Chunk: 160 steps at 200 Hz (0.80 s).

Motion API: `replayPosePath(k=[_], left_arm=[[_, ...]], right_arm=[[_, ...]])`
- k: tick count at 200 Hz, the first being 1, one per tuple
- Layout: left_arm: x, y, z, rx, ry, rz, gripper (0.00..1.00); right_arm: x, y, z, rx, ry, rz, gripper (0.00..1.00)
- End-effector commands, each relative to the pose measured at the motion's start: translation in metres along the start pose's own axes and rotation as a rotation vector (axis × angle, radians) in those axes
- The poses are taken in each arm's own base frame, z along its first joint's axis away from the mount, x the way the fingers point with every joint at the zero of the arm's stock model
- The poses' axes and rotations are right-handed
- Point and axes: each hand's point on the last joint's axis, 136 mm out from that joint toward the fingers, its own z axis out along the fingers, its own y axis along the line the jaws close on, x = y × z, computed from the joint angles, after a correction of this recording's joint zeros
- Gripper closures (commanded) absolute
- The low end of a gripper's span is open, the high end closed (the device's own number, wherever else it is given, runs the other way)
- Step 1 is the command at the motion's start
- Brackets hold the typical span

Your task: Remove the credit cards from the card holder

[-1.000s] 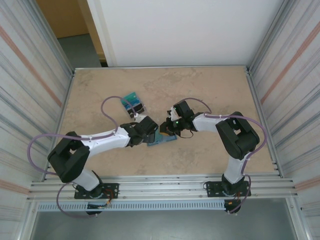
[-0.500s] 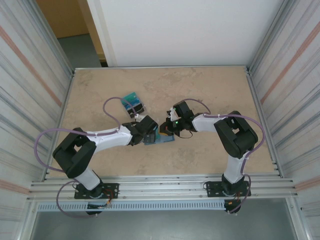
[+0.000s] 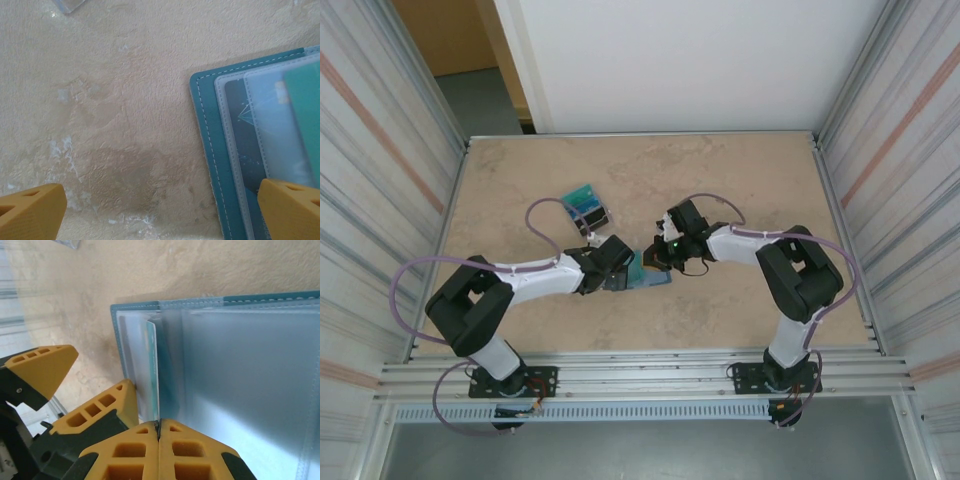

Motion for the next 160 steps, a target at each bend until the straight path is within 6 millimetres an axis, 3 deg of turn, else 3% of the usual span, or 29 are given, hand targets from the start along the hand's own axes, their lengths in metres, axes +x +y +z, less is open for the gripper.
replayPosePath(k=[1, 16, 68, 98, 130, 160], left_arm=[[0.003, 0.010, -0.003, -0.033, 0.007, -0.007, 0.01], [0.002, 0.008, -0.002, -0.024, 0.005, -0.004, 0.01], [0.005, 0.002, 0.005, -0.020, 0.032, 0.004, 0.01], [0.005, 0.003, 0.005, -0.020, 0.029, 0.009, 0.01], [0.005, 0.004, 0.004, -0.018, 0.022, 0.006, 0.01], [0.005, 0.004, 0.004, -0.016, 0.022, 0.009, 0.01]], right_arm=[[0.001, 0.007, -0.011, 0.033, -0.015, -0.046, 1.00], [0.002, 0.009, -0.010, 0.028, -0.011, -0.048, 1.00], [0.010, 0.016, 0.010, -0.022, 0.037, -0.030, 0.84], [0.015, 0.013, 0.020, -0.006, 0.056, -0.031, 0.83], [0.014, 0.010, 0.022, 0.023, 0.044, -0.030, 0.99], [0.010, 0.005, 0.011, 0.078, 0.000, -0.045, 1.00]])
